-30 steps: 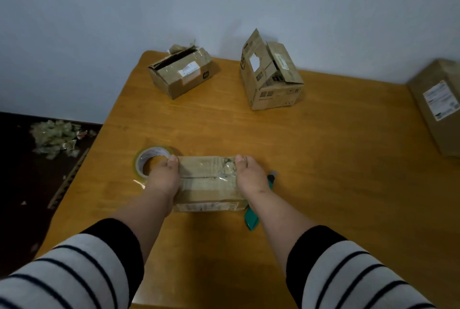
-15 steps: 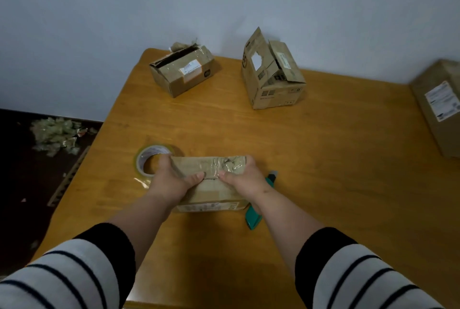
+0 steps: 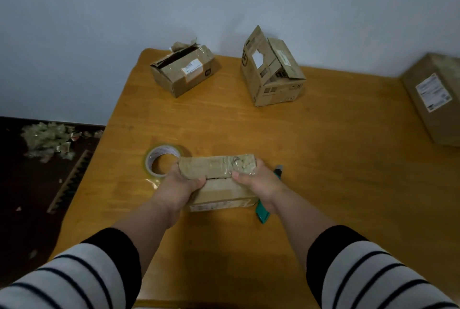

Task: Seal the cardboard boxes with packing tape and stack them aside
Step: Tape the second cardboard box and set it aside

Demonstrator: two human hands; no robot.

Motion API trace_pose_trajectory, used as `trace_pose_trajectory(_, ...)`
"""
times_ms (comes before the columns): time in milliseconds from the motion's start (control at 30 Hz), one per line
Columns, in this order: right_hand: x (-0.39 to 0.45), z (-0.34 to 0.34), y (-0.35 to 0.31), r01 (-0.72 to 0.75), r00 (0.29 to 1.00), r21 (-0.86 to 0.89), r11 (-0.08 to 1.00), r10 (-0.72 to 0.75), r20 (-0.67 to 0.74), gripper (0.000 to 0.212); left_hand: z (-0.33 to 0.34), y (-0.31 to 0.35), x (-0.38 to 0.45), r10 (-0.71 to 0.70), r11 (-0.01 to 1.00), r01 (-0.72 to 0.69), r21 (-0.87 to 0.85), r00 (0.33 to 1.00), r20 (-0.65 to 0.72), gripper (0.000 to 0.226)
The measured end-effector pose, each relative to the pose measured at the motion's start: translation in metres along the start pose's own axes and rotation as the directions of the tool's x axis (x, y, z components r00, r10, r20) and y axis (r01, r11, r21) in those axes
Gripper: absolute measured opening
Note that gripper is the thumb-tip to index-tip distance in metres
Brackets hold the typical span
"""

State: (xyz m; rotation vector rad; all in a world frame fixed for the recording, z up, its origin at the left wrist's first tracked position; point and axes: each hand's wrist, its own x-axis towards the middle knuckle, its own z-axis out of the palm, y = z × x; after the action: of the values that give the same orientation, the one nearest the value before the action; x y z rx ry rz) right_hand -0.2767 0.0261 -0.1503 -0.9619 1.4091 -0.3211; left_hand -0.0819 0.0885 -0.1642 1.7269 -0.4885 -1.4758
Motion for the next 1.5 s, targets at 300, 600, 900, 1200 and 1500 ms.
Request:
trace_pose_trajectory(300, -0.005, 0.023, -0.003, 0.015, 0.971, -0.117, 0.993, -0.042, -0.234, 0.064, 0.002, -0.003, -0.005, 0.101, 0.977, -0.071, 0.2, 0.984, -0.147, 0.063)
trace_pose_trajectory(600, -0.003, 0.023, -0.012, -0.06, 0.973, -0.183, 0.981, 0.017, -0.23, 0.076, -0.003, -0.003, 0.001, 0.063, 0.954, 0.001, 0.301, 0.978, -0.2, 0.067)
trace_pose_trajectory(900, -0.003, 0.033, 0.001, 0.014, 0.925, -0.417, 0.909, -0.169, -0.339, 0.071, -0.008, -0.008, 0.006, 0.226, 0.898, -0.031, 0.44, 0.889, -0.398, 0.061)
trace_pose_trajectory(1200, -0.019, 0.03, 0.004, -0.003, 0.992, -0.212, 0.977, -0.023, -0.121, 0.116, -0.017, -0.012, -0.015, 0.091, 0.98, -0.08, 0.184, 0.994, -0.053, 0.077)
trace_pose_trajectory(1500, -0.028, 0.022, 0.017, -0.034, 0.997, -0.091, 0.995, 0.029, -0.065, 0.066, -0.032, -0.019, -0.02, 0.028, 0.984, -0.033, 0.175, 0.999, 0.034, 0.065)
